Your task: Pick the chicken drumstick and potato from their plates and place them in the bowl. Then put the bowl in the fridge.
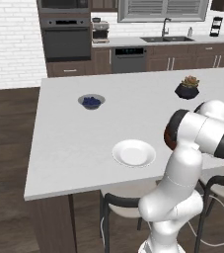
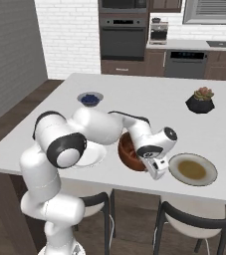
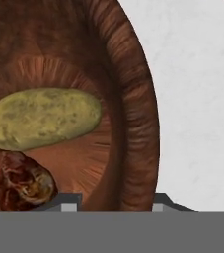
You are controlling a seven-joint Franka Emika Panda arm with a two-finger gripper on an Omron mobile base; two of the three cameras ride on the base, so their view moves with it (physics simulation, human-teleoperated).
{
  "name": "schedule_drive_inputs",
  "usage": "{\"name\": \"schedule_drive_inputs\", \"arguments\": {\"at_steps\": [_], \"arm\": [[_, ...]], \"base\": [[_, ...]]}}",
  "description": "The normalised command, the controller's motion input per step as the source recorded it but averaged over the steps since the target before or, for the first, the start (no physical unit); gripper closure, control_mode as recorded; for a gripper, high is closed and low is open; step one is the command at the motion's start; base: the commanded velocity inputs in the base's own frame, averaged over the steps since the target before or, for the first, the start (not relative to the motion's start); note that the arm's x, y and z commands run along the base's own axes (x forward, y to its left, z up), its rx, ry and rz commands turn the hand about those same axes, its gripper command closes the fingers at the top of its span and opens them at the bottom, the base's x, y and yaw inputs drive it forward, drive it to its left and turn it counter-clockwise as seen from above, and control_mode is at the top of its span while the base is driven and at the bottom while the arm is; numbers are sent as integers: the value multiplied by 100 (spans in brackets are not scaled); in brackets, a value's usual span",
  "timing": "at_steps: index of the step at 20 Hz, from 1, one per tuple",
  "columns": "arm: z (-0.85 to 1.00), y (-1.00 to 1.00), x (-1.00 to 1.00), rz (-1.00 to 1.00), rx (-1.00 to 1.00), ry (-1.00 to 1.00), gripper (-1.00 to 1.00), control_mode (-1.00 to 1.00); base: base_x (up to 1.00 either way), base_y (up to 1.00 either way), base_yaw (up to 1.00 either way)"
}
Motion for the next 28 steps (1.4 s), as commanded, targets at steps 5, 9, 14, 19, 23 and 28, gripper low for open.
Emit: {"name": "schedule_drive_inputs", "arguments": {"at_steps": [5, 9, 14, 19, 23, 28], "arm": [[-23, 0, 18, -3, 0, 3, 100, -100], [9, 40, -20, 0, -3, -8, 100, -100], [30, 92, -63, 0, -7, -14, 100, -100], [92, 89, -67, 0, -15, 6, 100, -100], [96, 67, -67, -1, -11, 11, 100, -100], [88, 37, -77, -10, 0, 1, 100, -100]], "base": [[0, 0, 0], [0, 0, 0], [0, 0, 0], [0, 0, 0], [0, 0, 0], [0, 0, 0]]}}
